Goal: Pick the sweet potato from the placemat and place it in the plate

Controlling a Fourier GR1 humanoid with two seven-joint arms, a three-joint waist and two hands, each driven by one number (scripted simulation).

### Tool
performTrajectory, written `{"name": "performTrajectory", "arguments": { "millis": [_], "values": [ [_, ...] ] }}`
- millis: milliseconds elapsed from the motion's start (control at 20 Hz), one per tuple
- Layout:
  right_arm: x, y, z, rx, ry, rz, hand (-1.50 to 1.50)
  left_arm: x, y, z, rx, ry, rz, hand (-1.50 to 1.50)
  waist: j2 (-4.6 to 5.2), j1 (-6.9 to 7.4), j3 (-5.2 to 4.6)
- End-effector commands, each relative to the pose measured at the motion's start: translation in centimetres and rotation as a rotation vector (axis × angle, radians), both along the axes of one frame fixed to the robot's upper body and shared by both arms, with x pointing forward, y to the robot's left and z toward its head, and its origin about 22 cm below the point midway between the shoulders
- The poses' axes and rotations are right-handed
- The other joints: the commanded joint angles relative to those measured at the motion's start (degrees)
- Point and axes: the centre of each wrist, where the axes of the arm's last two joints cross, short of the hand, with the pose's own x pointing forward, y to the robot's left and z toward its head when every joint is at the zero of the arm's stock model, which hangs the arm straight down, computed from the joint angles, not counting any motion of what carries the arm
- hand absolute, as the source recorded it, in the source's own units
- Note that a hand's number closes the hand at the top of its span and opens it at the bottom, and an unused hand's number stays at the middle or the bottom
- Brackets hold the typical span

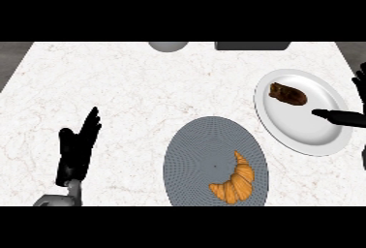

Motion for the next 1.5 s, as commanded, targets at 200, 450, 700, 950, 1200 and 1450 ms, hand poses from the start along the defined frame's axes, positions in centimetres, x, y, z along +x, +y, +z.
{"name": "performTrajectory", "arguments": {
  "millis": [200,450,700,950,1200,1450],
  "values": [
    [0.3,2.2,-0.6,-0.037,0.041,-0.039,-1.5,-0.8,-0.1,-0.6,0.017,-0.003,0.0,0.0,-0.04,-0.03,-0.02],
    [-2.7,0.1,-3.3,-0.071,0.069,-0.062,-1.5,-0.3,-0.2,-1.3,0.005,-0.008,0.013,0.0,-0.03,-0.2,-0.01],
    [-1.6,-0.2,-2.5,-0.1,0.092,-0.113,-1.5,-0.6,0.3,0.6,-0.007,-0.008,0.007,0.0,-0.04,0.02,0.0],
    [-2.5,-0.5,-4.2,-0.117,0.097,-0.158,-1.5,-0.3,0.6,0.2,-0.001,-0.014,0.013,0.0,-0.01,-0.04,-0.01],
    [-2.8,-4.0,-4.2,-0.113,0.109,-0.163,-1.5,0.7,-0.5,1.5,0.004,0.0,0.003,0.0,0.14,0.43,0.05],
    [-4.8,-6.0,-4.4,-0.145,0.124,-0.232,-1.5,0.0,1.3,-1.4,0.009,-0.003,-0.002,0.0,0.11,0.17,0.02]
  ]
}}
